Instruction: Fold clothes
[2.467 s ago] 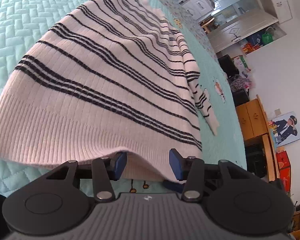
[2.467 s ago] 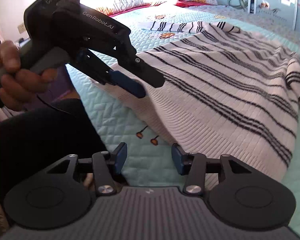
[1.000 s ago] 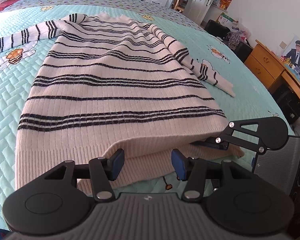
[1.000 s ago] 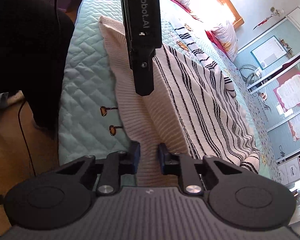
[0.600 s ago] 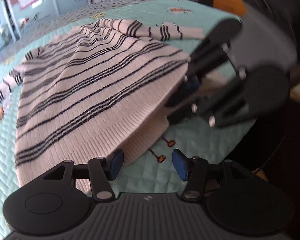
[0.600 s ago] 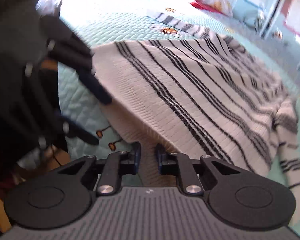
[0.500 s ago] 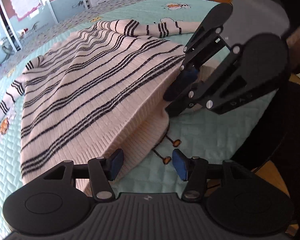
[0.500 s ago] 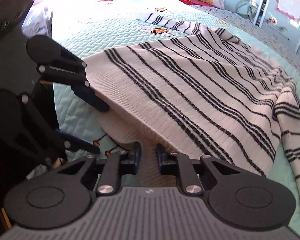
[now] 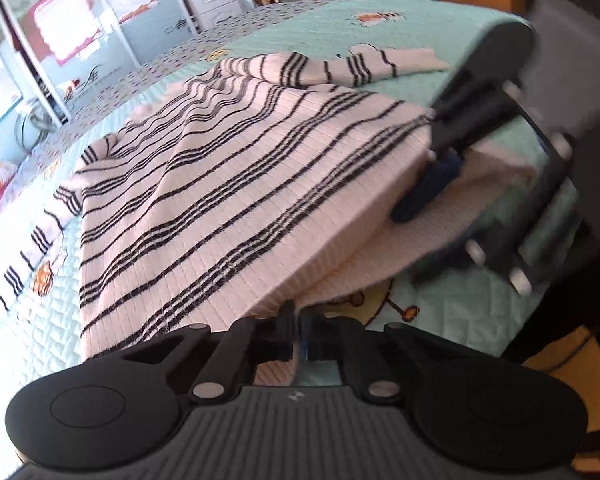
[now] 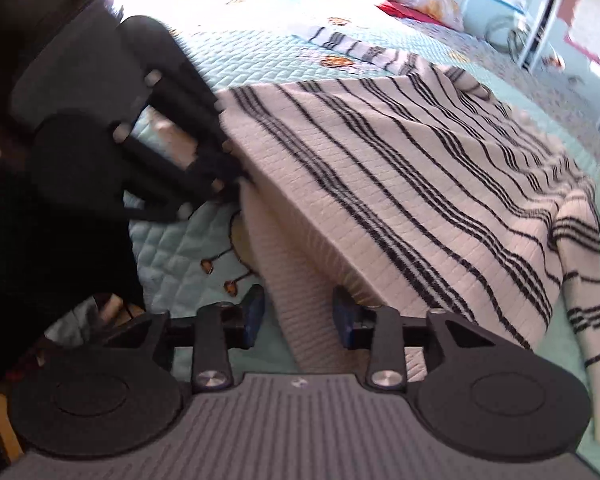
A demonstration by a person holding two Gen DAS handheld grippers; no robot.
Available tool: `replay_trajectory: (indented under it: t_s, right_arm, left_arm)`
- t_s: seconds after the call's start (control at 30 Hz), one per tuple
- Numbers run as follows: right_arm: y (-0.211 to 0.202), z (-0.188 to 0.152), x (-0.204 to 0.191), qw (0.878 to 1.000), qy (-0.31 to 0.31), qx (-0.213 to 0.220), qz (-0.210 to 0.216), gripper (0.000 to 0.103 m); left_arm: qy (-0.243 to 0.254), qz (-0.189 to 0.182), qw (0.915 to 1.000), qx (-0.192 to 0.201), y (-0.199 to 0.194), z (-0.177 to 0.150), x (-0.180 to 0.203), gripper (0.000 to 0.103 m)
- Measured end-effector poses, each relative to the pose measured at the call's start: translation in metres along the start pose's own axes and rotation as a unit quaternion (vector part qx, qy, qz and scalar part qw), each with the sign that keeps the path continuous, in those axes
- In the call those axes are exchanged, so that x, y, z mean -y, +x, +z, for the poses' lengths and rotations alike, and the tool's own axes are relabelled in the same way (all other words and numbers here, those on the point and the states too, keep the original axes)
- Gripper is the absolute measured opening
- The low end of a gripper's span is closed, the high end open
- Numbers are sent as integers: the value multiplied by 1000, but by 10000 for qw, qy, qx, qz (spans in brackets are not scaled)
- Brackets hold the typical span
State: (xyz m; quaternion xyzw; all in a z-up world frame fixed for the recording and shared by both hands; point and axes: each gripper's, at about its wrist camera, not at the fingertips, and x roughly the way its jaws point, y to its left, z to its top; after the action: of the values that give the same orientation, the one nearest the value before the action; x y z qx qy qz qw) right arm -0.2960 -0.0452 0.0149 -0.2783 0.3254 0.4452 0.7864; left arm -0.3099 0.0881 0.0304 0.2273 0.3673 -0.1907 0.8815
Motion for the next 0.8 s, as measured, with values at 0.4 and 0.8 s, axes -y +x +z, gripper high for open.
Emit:
replay_trajectory:
  t_s: [0.4, 0.8]
  right_arm:
    - [9, 4, -8, 9964, -348, 30, -768, 16]
    - [-1, -6, -19, 9978, -282, -571, 177, 0]
  left_arm:
    - [-577, -216, 9981, 44, -2, 8, -17, 2]
    - [216, -1298, 9904, -425, -18, -26, 2, 0]
